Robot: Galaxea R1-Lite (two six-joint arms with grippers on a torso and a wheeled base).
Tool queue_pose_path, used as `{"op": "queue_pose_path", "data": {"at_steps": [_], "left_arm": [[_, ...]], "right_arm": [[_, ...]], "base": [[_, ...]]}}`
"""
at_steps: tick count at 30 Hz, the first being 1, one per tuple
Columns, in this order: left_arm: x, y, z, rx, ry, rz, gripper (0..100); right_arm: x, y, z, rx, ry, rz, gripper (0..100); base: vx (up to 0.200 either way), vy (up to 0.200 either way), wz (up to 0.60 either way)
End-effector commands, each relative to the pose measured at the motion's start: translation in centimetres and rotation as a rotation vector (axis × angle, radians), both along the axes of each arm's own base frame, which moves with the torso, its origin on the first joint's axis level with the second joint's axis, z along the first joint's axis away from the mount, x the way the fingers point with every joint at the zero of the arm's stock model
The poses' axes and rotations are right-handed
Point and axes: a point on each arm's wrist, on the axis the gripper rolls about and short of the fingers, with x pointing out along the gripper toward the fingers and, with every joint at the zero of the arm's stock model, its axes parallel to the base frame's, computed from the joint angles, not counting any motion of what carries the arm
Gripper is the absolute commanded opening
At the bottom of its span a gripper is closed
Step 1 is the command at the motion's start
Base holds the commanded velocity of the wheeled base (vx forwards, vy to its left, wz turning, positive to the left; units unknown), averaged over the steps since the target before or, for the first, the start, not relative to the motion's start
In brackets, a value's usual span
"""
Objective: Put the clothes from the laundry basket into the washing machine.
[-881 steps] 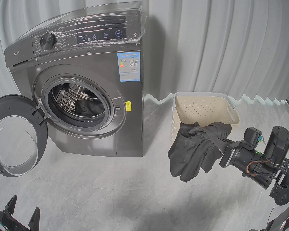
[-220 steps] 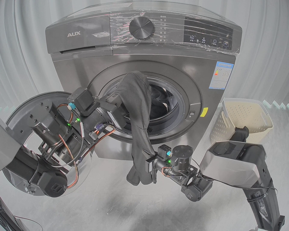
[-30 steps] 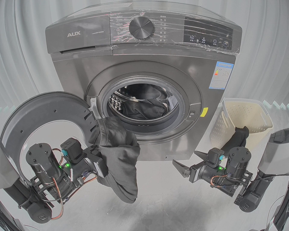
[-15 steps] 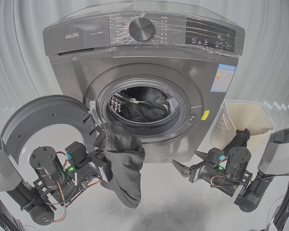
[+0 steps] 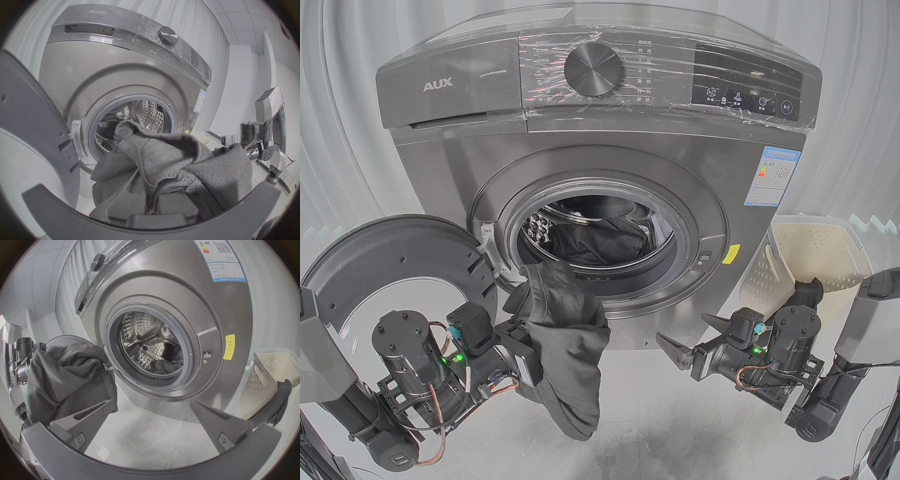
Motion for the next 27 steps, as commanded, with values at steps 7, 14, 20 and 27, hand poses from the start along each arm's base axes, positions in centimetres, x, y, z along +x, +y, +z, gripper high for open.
{"op": "queue_pose_path", "data": {"at_steps": [7, 14, 20, 27], "left_arm": [[-0.04, -0.12, -0.36, 0.007, 0.014, -0.004, 0], [0.12, -0.29, -0.64, 0.012, 0.021, -0.004, 0], [0.26, -0.39, -0.96, 0.020, 0.031, -0.004, 0], [0.25, -0.38, -1.03, 0.022, 0.034, -0.004, 0]], "right_arm": [[-0.05, 0.12, 0.03, 0.002, -0.001, 0.004, 100], [-0.10, 0.08, 0.14, 0.003, -0.004, 0.004, 100], [-0.13, 0.12, 0.14, 0.003, -0.004, 0.006, 100], [-0.22, 0.11, 0.18, 0.003, -0.004, 0.007, 100]], "base": [[0.057, 0.000, 0.00], [0.200, 0.000, 0.00], [0.100, 0.000, 0.00], [0.000, 0.000, 0.00]]}}
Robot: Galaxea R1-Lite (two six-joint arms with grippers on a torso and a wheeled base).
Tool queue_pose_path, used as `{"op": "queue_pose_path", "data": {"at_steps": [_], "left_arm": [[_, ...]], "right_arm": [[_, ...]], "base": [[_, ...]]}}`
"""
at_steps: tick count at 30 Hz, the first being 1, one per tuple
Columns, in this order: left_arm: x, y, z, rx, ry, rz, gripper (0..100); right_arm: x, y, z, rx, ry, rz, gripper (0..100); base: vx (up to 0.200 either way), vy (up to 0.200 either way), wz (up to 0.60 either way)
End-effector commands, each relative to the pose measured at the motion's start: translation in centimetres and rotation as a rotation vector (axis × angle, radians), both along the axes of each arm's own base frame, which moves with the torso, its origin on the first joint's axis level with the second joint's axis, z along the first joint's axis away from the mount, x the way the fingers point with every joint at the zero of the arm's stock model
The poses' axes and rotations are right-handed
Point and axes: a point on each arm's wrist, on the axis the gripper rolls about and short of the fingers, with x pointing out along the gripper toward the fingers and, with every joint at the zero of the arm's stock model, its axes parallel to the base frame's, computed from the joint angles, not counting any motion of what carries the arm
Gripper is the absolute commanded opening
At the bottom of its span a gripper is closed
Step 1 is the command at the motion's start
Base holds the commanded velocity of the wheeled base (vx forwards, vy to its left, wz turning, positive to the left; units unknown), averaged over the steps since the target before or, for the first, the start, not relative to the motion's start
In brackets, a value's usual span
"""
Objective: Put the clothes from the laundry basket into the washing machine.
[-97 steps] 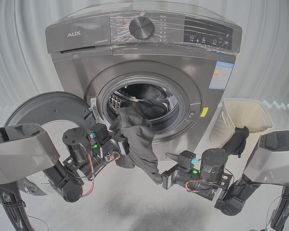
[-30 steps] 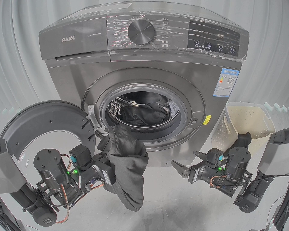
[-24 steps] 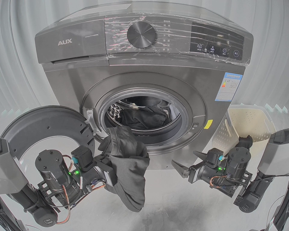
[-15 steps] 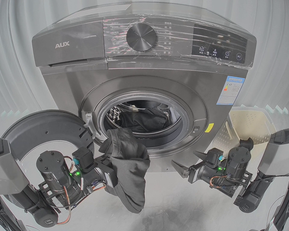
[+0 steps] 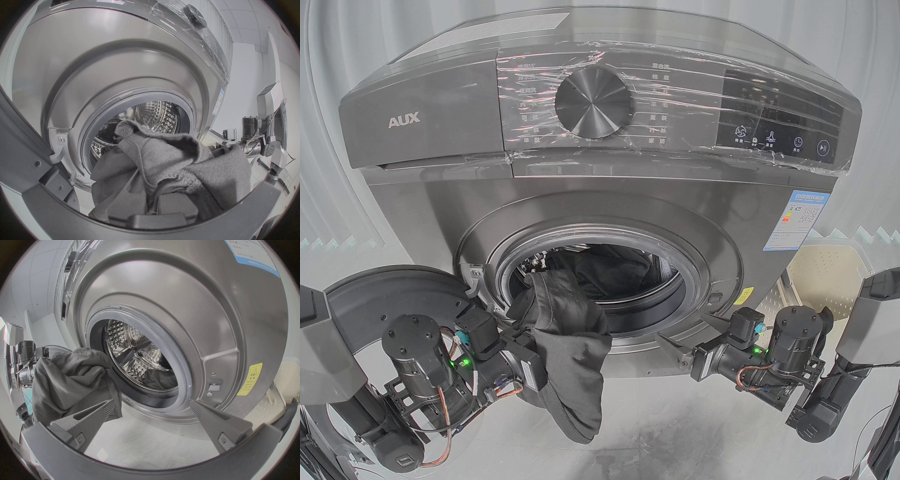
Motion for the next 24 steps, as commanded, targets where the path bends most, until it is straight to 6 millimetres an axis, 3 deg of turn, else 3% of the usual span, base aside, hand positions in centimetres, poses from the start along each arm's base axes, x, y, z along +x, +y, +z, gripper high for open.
{"op": "queue_pose_path", "data": {"at_steps": [1, 8, 16, 24], "left_arm": [[0.0, 0.0, -0.1, 0.003, 0.004, 0.001, 0], [0.0, -0.4, 0.0, -0.003, -0.006, -0.012, 0], [2.9, -2.7, -1.9, 0.008, 0.017, -0.065, 0], [4.3, -4.0, -3.3, -0.038, 0.064, -0.070, 0]], "right_arm": [[0.0, 0.0, 0.0, 0.000, 0.000, 0.002, 100], [-1.0, 0.7, 0.3, 0.001, -0.003, 0.040, 100], [-3.1, 0.6, -0.6, -0.037, 0.055, 0.090, 100], [-4.6, 0.3, -0.5, -0.057, 0.067, 0.122, 100]], "base": [[0.000, 0.000, 0.00], [0.000, 0.000, 0.00], [0.000, 0.000, 0.00], [0.000, 0.000, 0.00]]}}
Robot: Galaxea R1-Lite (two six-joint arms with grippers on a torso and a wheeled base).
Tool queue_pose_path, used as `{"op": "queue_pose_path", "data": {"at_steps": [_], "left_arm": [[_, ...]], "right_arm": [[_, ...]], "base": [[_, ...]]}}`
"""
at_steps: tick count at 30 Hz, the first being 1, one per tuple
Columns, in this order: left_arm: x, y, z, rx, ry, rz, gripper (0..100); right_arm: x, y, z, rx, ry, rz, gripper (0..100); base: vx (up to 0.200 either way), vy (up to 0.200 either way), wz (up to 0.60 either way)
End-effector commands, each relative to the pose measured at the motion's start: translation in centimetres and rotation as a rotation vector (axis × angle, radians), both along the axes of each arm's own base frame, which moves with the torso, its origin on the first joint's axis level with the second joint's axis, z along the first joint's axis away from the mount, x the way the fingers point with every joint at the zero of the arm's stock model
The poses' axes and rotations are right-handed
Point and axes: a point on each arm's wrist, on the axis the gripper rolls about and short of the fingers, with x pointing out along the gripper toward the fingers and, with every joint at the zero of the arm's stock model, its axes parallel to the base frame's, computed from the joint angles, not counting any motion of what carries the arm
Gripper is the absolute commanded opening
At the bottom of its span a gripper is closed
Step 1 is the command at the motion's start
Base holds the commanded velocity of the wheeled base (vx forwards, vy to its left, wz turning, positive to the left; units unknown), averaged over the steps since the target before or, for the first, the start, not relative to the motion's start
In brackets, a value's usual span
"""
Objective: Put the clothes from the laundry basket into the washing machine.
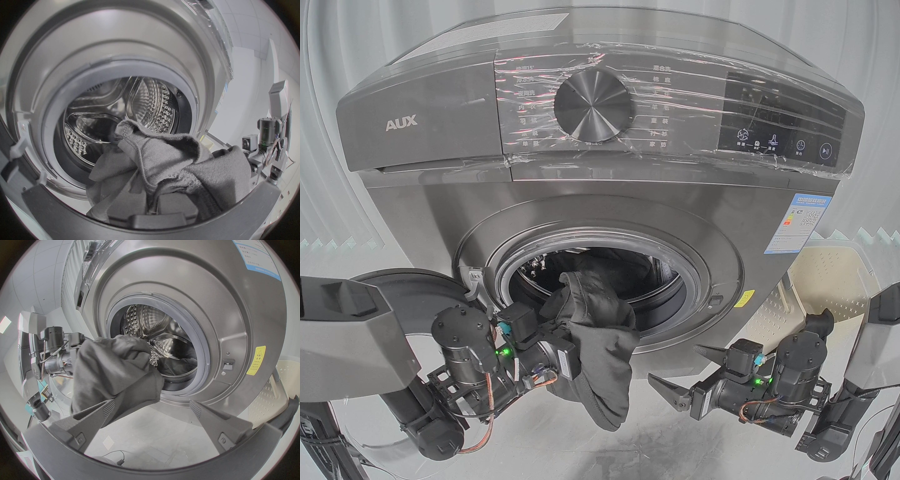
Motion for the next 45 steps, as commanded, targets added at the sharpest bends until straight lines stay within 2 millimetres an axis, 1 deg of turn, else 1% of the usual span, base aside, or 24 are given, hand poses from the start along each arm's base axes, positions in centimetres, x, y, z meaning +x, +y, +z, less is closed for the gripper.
{"op": "queue_pose_path", "data": {"at_steps": [1, 4, 6, 8, 9, 10, 12, 16, 17, 18, 19, 23, 26, 29, 30, 37, 39, 42, 45], "left_arm": [[1.5, -1.6, -1.4, -0.029, 0.032, -0.002, 0], [2.9, -2.5, -1.6, -0.046, 0.008, 0.003, 0], [3.8, -3.2, -1.3, -0.075, -0.014, 0.001, 0], [4.4, -3.8, -1.5, -0.085, -0.024, -0.004, 0], [4.4, -3.8, -1.5, -0.085, -0.024, -0.004, 0], [5.3, -4.2, -2.2, -0.083, -0.027, 0.002, 0], [6.3, -4.8, -2.9, -0.088, -0.033, 0.010, 0], [8.1, -4.6, -3.4, -0.101, -0.053, 0.038, 0], [8.1, -4.6, -3.4, -0.101, -0.053, 0.038, 0], [9.2, -4.7, -3.4, -0.117, -0.073, 0.055, 0], [9.5, -4.8, -3.4, -0.121, -0.079, 0.059, 0], [12.1, -4.8, -3.4, -0.148, -0.138, 0.102, 0], [13.6, -5.1, -4.0, -0.155, -0.158, 0.116, 0], [14.4, -5.5, -4.5, -0.161, -0.165, 0.118, 0], [15.2, -5.5, -4.9, -0.157, -0.163, 0.129, 0], [17.5, -6.2, -4.6, -0.154, -0.165, 0.186, 0], [17.8, -6.3, -4.6, -0.149, -0.158, 0.193, 0], [18.7, -6.9, -5.0, -0.130, -0.132, 0.202, 0], [20.1, -7.0, -4.8, -0.137, -0.142, 0.219, 0]], "right_arm": [[-0.6, -0.3, 0.2, -0.005, -0.001, 0.010, 100], [-0.7, -0.3, 0.2, -0.009, 0.000, 0.012, 100], [-0.7, -0.3, 0.2, -0.009, 0.000, 0.011, 100], [-0.7, -0.3, 0.2, -0.010, 0.001, 0.011, 100], [-0.7, -0.3, 0.2, -0.010, 0.001, 0.011, 100], [-0.7, -0.3, 0.2, -0.009, 0.000, 0.011, 100], [-0.7, -0.3, 0.2, -0.008, -0.001, 0.011, 100], [-0.6, -0.2, 0.2, -0.005, -0.002, 0.009, 100], [-0.6, -0.2, 0.2, -0.005, -0.002, 0.009, 100], [-0.6, -0.2, 0.2, -0.005, -0.002, 0.009, 100], [-0.6, -0.2, 0.2, -0.005, -0.002, 0.009, 100], [-0.5, -0.2, 0.2, -0.003, -0.003, 0.009, 100], [-0.5, -0.2, 0.1, -0.004, 0.000, 0.009, 100], [-0.5, -0.2, 0.1, -0.004, 0.000, 0.009, 100], [-0.5, -0.2, 0.1, -0.004, 0.000, 0.009, 100], [-0.4, -0.1, 0.1, -0.005, 0.001, 0.009, 100], [-0.4, -0.1, 0.1, -0.005, 0.001, 0.009, 100], [-0.4, -0.2, 0.1, -0.006, 0.002, 0.007, 100], [-0.4, -0.2, 0.1, -0.004, 0.002, 0.007, 100]], "base": [[0.000, 0.000, 0.00], [0.000, 0.000, 0.00], [0.000, 0.000, 0.00], [0.000, 0.000, 0.00], [0.000, 0.000, 0.00], [0.000, 0.000, 0.00], [0.000, 0.000, 0.00], [0.000, 0.000, 0.00], [0.000, 0.000, 0.00], [0.000, 0.000, 0.00], [0.000, 0.000, 0.00], [0.000, 0.000, 0.00], [0.000, 0.000, 0.00], [0.000, 0.000, 0.00], [0.000, 0.000, 0.00], [0.000, 0.000, 0.00], [0.000, 0.000, 0.00], [0.000, 0.000, 0.00], [0.000, 0.000, 0.00]]}}
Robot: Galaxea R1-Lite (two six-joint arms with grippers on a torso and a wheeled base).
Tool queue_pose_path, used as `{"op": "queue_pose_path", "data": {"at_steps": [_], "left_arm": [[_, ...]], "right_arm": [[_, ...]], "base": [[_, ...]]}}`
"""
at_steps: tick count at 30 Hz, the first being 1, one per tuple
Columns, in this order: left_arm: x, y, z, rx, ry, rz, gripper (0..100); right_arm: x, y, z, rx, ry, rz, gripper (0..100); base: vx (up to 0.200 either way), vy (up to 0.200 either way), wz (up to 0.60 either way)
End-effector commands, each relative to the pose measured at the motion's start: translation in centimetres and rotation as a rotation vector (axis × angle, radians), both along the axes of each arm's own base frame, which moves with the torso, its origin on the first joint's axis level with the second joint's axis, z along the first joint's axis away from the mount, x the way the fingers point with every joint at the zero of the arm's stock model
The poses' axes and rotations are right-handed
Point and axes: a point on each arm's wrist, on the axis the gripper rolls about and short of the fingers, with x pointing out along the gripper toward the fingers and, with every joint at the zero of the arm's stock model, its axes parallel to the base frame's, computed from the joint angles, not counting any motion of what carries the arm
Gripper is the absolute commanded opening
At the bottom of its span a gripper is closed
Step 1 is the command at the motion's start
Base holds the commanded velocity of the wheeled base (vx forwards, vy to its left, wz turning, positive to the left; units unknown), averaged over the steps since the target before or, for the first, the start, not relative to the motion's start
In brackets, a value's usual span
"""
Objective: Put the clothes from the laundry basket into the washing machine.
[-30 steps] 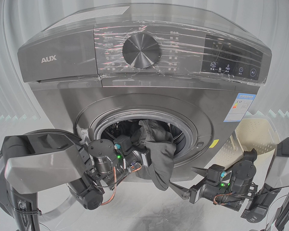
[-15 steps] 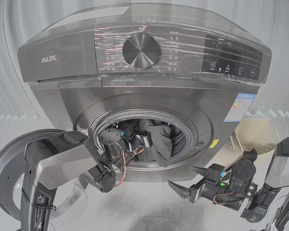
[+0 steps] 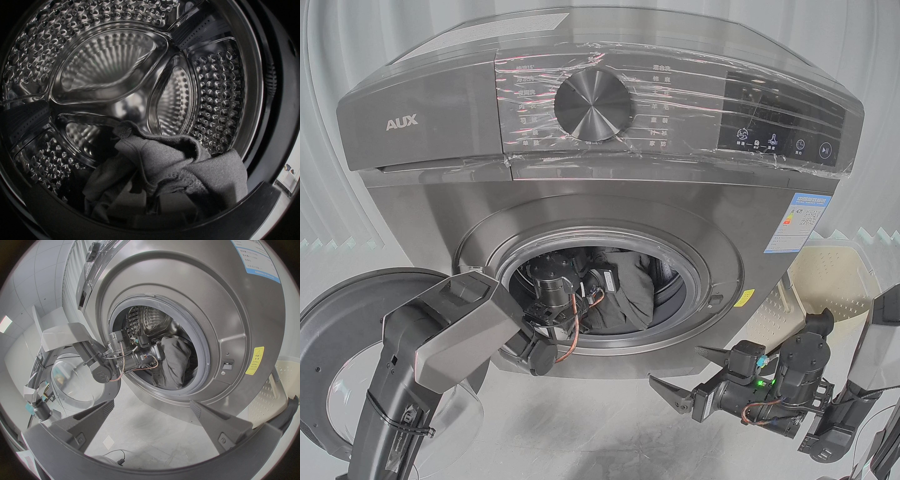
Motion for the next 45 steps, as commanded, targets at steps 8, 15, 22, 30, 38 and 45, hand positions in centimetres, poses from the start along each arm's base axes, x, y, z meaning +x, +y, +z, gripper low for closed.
{"op": "queue_pose_path", "data": {"at_steps": [8, 15, 22, 30, 38, 45], "left_arm": [[4.8, -0.3, 0.0, -0.037, -0.070, 0.130, 0], [4.4, 0.1, -0.5, -0.004, -0.044, 0.134, 100], [1.4, 0.9, 1.5, 0.051, 0.038, 0.110, 100], [-3.7, 2.0, 0.7, 0.204, 0.236, 0.025, 100], [-6.0, 1.9, 0.4, 0.257, 0.268, -0.081, 100], [-5.9, 0.8, 0.8, 0.243, 0.241, -0.112, 100]], "right_arm": [[0.1, -0.1, -0.1, 0.000, 0.002, -0.004, 100], [0.2, -0.1, -0.1, 0.000, 0.002, -0.006, 100], [0.1, 0.0, -0.1, 0.000, 0.002, -0.001, 100], [0.1, 0.0, 0.0, 0.002, 0.000, -0.001, 100], [0.1, 0.0, 0.0, 0.002, 0.000, 0.000, 100], [0.2, 0.0, 0.0, 0.002, 0.000, -0.003, 100]], "base": [[0.000, 0.000, 0.00], [0.000, 0.000, 0.00], [0.000, 0.000, 0.00], [0.000, 0.000, 0.00], [0.000, 0.000, 0.00], [0.000, 0.000, 0.00]]}}
